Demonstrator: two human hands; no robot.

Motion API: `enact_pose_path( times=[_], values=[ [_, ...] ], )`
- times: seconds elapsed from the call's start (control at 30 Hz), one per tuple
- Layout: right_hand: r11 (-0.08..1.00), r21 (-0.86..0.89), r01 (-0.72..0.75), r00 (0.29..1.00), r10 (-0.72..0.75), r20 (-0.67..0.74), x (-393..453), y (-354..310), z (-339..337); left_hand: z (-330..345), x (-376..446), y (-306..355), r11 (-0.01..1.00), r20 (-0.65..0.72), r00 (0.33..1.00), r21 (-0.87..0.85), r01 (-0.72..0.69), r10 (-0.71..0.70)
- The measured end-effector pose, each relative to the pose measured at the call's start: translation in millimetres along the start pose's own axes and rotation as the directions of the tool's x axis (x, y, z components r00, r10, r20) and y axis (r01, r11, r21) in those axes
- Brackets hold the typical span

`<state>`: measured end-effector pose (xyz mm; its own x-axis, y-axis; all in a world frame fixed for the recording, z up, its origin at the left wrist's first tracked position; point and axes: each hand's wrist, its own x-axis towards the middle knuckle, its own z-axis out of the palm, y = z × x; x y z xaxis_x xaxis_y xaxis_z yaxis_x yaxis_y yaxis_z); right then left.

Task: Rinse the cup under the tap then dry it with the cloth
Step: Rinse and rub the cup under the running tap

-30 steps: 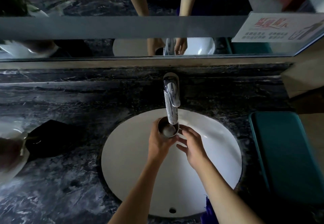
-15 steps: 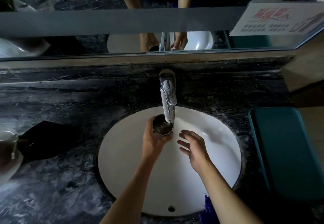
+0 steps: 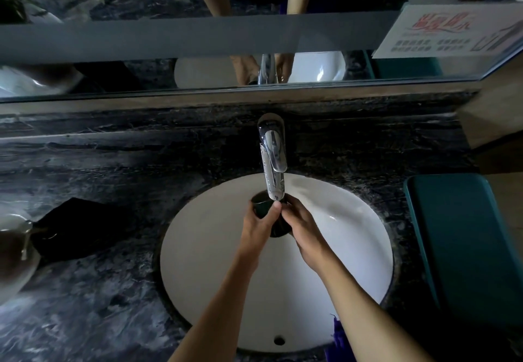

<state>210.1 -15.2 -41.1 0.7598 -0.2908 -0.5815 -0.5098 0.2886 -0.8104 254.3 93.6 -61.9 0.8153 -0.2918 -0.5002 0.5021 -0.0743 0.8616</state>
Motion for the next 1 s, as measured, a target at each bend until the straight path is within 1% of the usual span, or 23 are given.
enact_pose_path(
  times=[0.1, 0.2, 0.3, 0.37, 0.4, 0.47, 0.53, 0.6, 0.67, 0.7, 0.8, 0.83, 0.9, 0.93, 1.0],
  values=[
    [1.0, -0.025, -0.019, 0.999, 0.019, -0.036, 3, 6, 11, 10, -2, 2, 0.999, 0.0, 1.0, 0.027, 0.021, -0.021],
    [0.998, -0.009, -0.056, 0.989, 0.054, -0.138, 6, 11, 19, 11, -1, -1, 0.998, -0.019, 0.999, 0.049, 0.028, -0.027],
    [0.997, -0.007, -0.078, 0.975, 0.075, -0.208, 6, 10, 23, 5, 0, 2, 0.999, 0.037, 0.999, 0.038, -0.023, 0.022],
    [0.995, 0.018, -0.098, 0.958, 0.1, -0.269, 7, 9, 26, 4, 2, 6, 0.999, 0.059, 0.998, 0.04, -0.028, 0.025],
    [0.994, 0.027, -0.102, 0.949, 0.105, -0.297, 8, 7, 29, 5, 3, 7, 0.998, 0.051, 0.998, 0.05, -0.025, 0.022],
    [0.996, -0.013, -0.093, 0.946, 0.085, -0.313, 10, 2, 31, 10, 5, 8, 0.999, -0.018, 1.0, 0.047, -0.005, 0.006],
    [0.995, -0.084, -0.046, 0.96, 0.021, -0.279, 10, 2, 33, 13, 5, 7, 1.0, -0.099, 0.995, 0.014, -0.019, 0.02],
    [0.995, -0.101, -0.006, 0.975, -0.017, -0.223, 5, 1, 35, 14, 7, 8, 1.0, -0.15, 0.989, 0.003, -0.014, 0.015],
    [0.995, -0.101, -0.002, 0.981, -0.018, -0.193, 6, 4, 34, 14, 10, 8, 1.0, -0.15, 0.988, -0.007, 0.023, -0.023],
    [0.994, -0.105, -0.006, 0.98, -0.015, -0.201, 7, 2, 33, 14, 11, 7, 0.999, -0.139, 0.989, -0.019, 0.046, -0.048],
    [0.992, -0.093, -0.086, 0.956, 0.056, -0.288, 20, -5, 28, 11, 16, 2, 0.988, -0.093, 0.985, -0.079, 0.135, -0.142],
    [0.989, -0.104, -0.109, 0.949, 0.072, -0.307, 23, -6, 26, 11, 16, 2, 0.978, -0.072, 0.981, -0.12, 0.172, -0.181],
    [0.973, -0.2, -0.118, 0.949, 0.051, -0.311, 22, -12, 28, 13, 15, 5, 0.952, -0.051, 0.968, -0.202, 0.229, -0.244],
    [0.965, -0.233, -0.118, 0.942, 0.035, -0.333, 21, -12, 28, 16, 14, 8, 0.948, -0.058, 0.966, -0.215, 0.234, -0.252],
    [0.972, -0.212, -0.097, 0.936, 0.016, -0.352, 17, -15, 29, 21, 15, 11, 0.946, -0.109, 0.957, -0.217, 0.243, -0.27]
  ],
)
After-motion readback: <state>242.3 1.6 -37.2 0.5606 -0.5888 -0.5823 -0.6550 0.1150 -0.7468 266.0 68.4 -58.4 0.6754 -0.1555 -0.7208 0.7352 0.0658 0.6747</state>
